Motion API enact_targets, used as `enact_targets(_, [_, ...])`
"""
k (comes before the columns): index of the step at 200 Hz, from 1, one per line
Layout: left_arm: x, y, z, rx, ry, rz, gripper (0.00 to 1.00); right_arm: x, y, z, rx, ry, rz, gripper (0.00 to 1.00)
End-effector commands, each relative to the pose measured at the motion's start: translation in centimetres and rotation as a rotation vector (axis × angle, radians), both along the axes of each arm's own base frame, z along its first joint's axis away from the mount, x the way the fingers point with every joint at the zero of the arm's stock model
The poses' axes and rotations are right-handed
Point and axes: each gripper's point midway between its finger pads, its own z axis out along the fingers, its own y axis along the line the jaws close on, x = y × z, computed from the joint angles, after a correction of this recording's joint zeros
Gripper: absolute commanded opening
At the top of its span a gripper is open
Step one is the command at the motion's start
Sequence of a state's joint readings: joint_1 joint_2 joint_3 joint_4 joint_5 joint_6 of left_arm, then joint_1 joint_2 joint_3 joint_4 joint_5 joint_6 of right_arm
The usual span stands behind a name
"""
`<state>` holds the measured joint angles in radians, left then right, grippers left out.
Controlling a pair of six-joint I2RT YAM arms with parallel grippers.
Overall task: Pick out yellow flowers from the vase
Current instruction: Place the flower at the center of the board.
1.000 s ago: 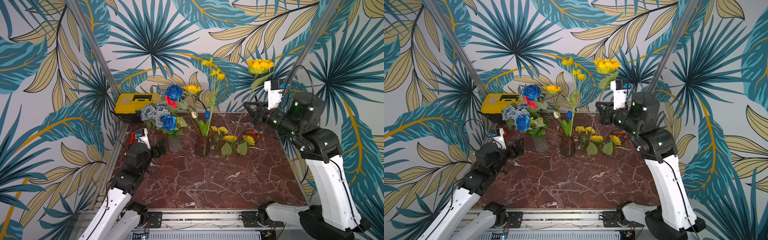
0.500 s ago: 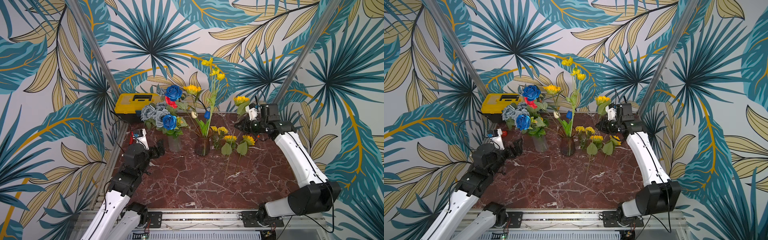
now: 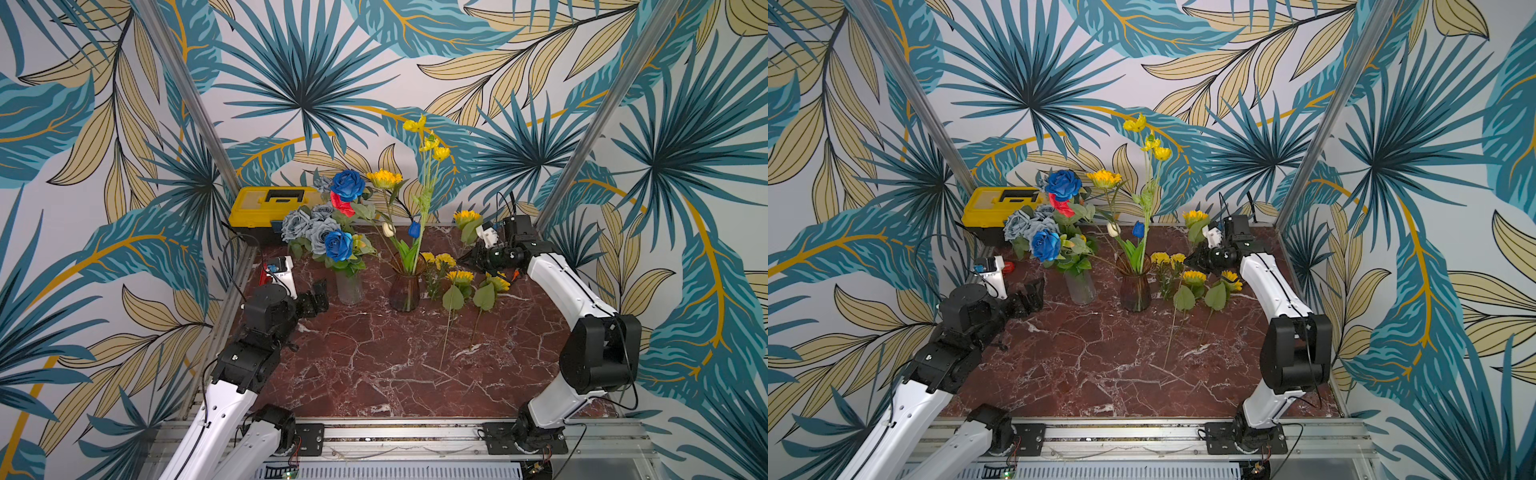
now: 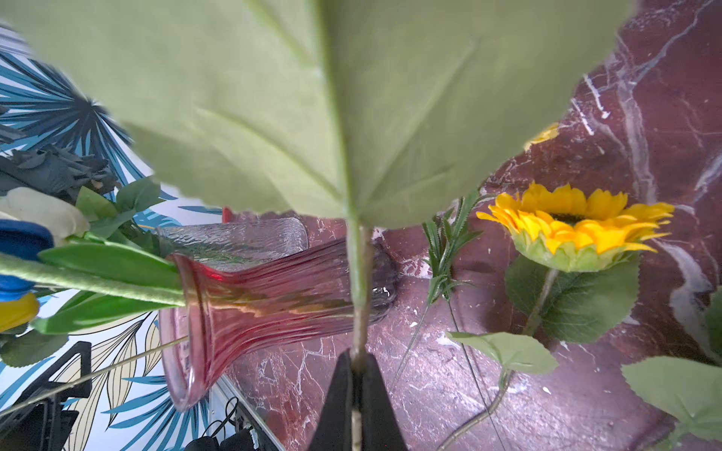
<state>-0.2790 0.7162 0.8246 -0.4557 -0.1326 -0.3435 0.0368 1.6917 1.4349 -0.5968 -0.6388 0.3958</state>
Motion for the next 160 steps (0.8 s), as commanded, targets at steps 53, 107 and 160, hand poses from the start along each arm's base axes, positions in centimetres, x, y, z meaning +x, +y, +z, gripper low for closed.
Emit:
enact_targets(53, [-0.4, 0.7, 0.3, 0.020, -0.012, 0.016, 0.99, 0.2, -0.5, -3.1, 0.013, 0.054, -0.001, 0.00])
enact_targets(107, [-0.4, 0.6, 0.2, 0.014, -0.011, 0.015, 0.99, 0.3, -1.3, -3.8, -0.038, 0.074, -0.034, 0.00])
enact_targets(160, [-0.5, 0.7, 0.3, 0.010, -0.015, 0.018, 0.99, 0.2, -1.9, -4.6, -0.074, 0.098, -0.046, 0.00])
